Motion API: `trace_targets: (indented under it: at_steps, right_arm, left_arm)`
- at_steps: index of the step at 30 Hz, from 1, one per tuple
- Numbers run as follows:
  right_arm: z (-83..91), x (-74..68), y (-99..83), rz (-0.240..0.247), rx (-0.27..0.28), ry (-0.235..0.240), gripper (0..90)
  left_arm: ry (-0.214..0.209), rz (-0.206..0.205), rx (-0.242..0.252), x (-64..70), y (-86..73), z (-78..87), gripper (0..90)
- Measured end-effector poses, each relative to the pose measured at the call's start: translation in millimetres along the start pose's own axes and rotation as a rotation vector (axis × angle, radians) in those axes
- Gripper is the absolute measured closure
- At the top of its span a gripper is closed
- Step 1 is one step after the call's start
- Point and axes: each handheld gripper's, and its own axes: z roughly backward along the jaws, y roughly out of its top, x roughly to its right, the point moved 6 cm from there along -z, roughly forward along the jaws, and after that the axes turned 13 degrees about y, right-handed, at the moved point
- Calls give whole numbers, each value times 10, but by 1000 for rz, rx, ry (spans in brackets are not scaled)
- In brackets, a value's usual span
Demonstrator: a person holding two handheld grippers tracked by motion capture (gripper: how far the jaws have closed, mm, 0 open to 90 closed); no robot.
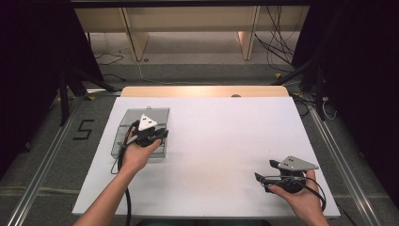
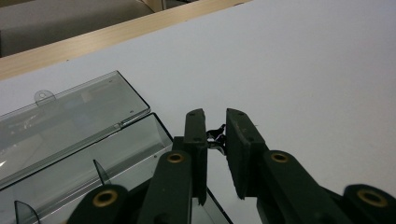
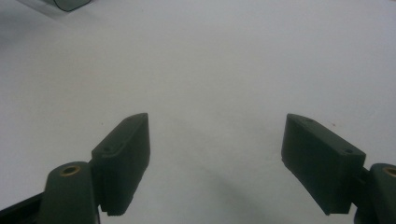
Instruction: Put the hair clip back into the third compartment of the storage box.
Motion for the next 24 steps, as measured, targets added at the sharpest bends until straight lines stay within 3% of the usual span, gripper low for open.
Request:
trace_targets:
  at_steps: [24]
  right_arm:
    - [3,0,1,1,1,1,246]
  left_arm:
    - [12,13,3,-82,7,2,782]
